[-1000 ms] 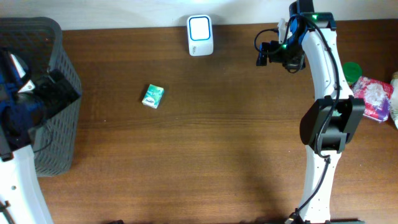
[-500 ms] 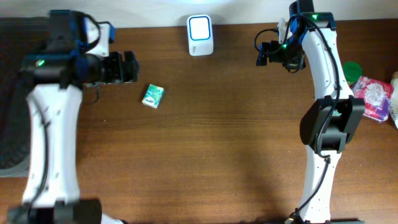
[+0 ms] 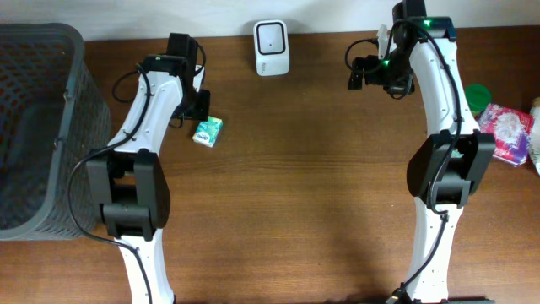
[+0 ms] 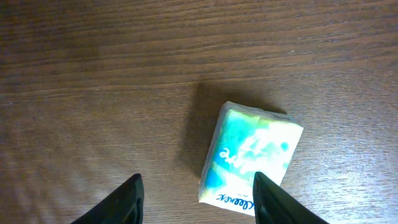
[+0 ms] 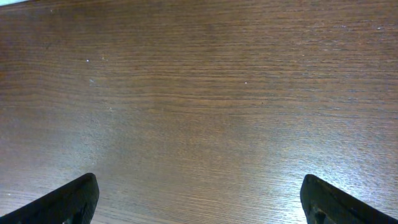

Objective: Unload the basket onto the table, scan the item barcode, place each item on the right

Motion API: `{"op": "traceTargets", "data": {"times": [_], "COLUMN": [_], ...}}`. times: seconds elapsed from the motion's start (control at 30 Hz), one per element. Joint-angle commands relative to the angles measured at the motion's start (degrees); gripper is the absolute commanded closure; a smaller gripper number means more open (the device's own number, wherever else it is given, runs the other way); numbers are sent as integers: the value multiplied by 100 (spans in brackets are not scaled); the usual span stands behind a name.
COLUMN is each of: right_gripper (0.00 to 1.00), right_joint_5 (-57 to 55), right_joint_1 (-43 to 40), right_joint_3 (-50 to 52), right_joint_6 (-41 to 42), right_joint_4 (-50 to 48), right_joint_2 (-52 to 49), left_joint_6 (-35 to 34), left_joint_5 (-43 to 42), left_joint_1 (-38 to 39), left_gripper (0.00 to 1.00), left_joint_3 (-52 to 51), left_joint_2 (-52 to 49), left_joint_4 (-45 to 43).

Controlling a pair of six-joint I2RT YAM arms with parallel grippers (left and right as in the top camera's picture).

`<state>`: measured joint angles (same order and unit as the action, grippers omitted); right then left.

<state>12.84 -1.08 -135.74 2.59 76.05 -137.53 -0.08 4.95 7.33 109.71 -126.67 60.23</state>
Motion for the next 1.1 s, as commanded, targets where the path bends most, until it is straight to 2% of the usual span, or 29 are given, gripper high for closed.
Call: {"op": "traceTargets", "data": {"times": [0.0, 0.17, 0.2, 0.3, 0.33, 0.43, 0.53, 0.6, 0.67, 0.8, 0.83, 0.87, 0.9, 0.97, 1.0, 1.07], "right_gripper": [1, 1, 1, 1, 1, 1, 1, 1, 1, 1, 1, 1, 1, 1, 1, 1], "right_joint_5": [-90, -90, -90, -90, -90, -90, -90, -90, -90, -90, -90, -90, -90, -90, -90, -90], "right_joint_1": [26, 26, 26, 26, 26, 26, 26, 26, 26, 26, 26, 26, 26, 26, 26, 26], "right_joint_3": [59, 59, 59, 59, 59, 59, 59, 59, 59, 59, 59, 59, 59, 59, 59, 59], "right_joint_6": [-17, -17, -17, -17, -17, -17, -17, -17, -17, -17, -17, -17, -17, -17, -17, -17], "right_joint_4": [0, -2, -2, 0, 0, 0, -2, 0, 0, 0, 0, 0, -2, 0, 0, -2], "right_joint_2": [173, 173, 173, 173, 173, 173, 173, 173, 173, 173, 175, 173, 173, 173, 173, 173], "left_joint_6": [-96, -96, -96, -96, -96, -96, -282, -1117, -1624, -2249, -2260, -2249, -2159, -1829, -1827, -1823], "left_joint_5": [-437, -625, -741, -1513, -1740, -3174, -4109, -4100, -3901, -2461, -2076, -1797, -1436, -1410, -1410, -1401], "left_joint_1": [17, 17, 17, 17, 17, 129, 463, 758, 1202, 1829, 2074, 2210, 2343, 2422, 2426, 2376], "left_gripper": [48, 46, 52, 97, 100, 100, 100, 100, 100, 100, 98, 88, 70, 41, 35, 33], "left_joint_3": [7, 4, 4, 7, 9, 103, 352, 439, 439, 439, 439, 439, 457, 568, 813, 1403], "left_joint_2": [-376, -831, -848, -846, -831, -820, -820, -820, -822, -822, -822, -822, -820, -817, -809, -804], "left_joint_4": [-22, 4, 24, 223, 278, 503, 442, 101, -321, -573, -645, -693, -708, -627, -391, 83]}}
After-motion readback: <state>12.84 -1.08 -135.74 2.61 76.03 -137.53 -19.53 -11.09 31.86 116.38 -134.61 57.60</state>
